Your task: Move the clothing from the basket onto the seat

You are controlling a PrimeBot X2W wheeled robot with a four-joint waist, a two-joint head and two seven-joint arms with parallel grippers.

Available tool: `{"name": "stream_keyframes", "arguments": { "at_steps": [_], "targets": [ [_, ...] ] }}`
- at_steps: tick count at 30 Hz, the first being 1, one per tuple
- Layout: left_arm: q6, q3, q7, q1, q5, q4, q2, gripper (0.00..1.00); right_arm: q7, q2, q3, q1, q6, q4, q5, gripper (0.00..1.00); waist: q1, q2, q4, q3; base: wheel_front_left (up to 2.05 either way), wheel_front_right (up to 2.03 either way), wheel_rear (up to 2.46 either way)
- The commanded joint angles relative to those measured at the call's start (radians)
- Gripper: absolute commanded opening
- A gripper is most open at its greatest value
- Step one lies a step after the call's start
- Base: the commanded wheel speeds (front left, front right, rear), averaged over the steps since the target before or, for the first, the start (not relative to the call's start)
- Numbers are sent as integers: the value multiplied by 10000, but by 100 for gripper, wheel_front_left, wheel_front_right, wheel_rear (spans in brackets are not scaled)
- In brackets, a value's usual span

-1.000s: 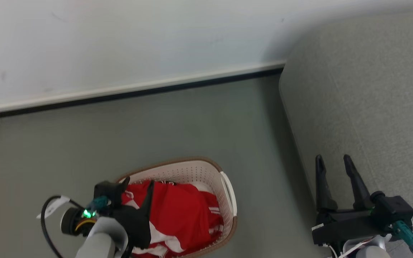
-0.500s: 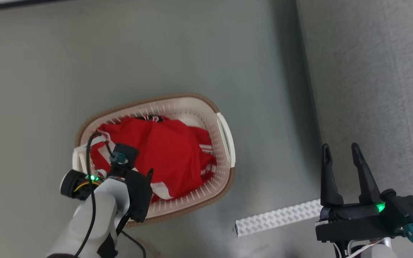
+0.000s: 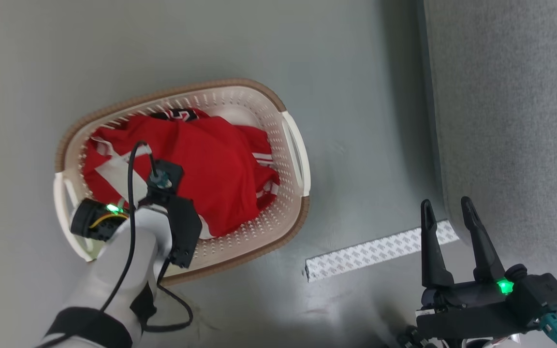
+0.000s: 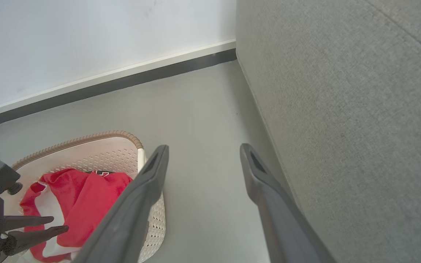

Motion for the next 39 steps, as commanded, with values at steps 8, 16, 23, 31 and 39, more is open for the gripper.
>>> {"name": "stream_keyframes", "arguments": {
  "at_steps": [8, 16, 23, 31, 39],
  "targets": [
    [583, -356, 398, -523, -287, 641, 73, 100, -38, -2, 266, 312, 6, -382, 362, 100, -1, -2, -494, 809, 0, 0, 0],
    [341, -476, 58, -848, -435, 1160, 100, 46, -38, -4, 420, 426, 8, -591, 602, 100, -1, -2, -692, 1008, 0, 0, 0],
    [150, -603, -987, -937, -575, 1570, 69, 0, -39, -7, 430, 244, 6, -426, 675, 100, -1, -2, -601, 863, 0, 0, 0],
    [-347, -353, -2072, -216, -1670, 1402, 57, 0, -36, -7, 338, 23, 6, 296, 490, 100, -1, -2, -65, -571, 0, 0, 0],
    [-653, -1096, -2672, 796, -3355, 232, 48, 0, 14, -11, 476, -142, 6, 1417, 124, 100, -1, -2, 827, -3014, 0, 0, 0]
  ]
}}
